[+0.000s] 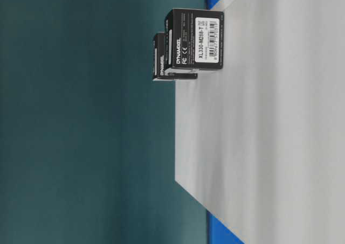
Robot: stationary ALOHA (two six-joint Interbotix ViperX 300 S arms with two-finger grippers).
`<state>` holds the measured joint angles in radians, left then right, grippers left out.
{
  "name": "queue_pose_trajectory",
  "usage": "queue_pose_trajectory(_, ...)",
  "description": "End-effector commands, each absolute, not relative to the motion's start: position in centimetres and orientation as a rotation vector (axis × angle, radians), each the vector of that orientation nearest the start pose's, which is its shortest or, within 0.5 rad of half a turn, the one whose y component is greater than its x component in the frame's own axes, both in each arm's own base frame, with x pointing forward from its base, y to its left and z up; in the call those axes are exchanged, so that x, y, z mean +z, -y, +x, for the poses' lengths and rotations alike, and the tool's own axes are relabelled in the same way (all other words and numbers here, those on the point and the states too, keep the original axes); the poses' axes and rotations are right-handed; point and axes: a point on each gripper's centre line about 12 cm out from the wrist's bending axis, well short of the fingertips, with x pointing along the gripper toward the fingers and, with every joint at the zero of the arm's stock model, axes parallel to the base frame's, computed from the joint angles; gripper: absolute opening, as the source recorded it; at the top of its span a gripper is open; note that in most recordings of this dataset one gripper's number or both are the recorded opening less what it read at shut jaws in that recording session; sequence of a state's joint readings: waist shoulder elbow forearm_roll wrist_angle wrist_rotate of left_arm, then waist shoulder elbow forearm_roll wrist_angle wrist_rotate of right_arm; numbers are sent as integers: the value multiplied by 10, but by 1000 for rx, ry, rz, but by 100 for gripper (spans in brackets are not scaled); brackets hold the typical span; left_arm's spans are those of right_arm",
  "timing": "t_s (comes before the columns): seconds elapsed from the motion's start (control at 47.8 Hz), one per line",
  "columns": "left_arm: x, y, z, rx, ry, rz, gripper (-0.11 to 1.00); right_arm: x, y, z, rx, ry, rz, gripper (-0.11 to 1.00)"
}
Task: Place the box from the white plastic tray onto the white base.
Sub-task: 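Move the right gripper over the lower-left box in the white tray, then lower the right gripper and close it on the black-and-white box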
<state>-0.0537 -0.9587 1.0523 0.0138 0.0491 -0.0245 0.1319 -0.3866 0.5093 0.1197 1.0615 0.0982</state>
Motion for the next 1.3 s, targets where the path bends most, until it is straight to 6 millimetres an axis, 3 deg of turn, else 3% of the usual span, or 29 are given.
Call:
queue_pose_trajectory(0.0,313,10,207,-46,-121,-8,-7,280,-54,287,122,-1247,116,1)
queue_pose_trajectory(0.293,313,8,207,-35,-120,-8,-7,270,-59,292,114,-1297,130,3)
queue_pose_trajectory(0.439,313,6,207,-29,-118,-7,-7,262,-59,291,73,-1312,183,13)
queue_pose_trajectory(0.523,313,6,207,-28,-118,-9,-7,255,-63,289,66,-1314,221,30)
queue_pose_trajectory(0.69,313,6,207,-28,-117,-9,-7,239,-66,287,58,-1308,232,78)
queue_pose_trajectory(0.794,313,6,207,-28,-117,-9,-7,228,-68,289,62,-1316,224,98)
queue_pose_trajectory(1.275,313,6,208,-26,-116,-40,-7,180,-70,298,38,-1374,215,100)
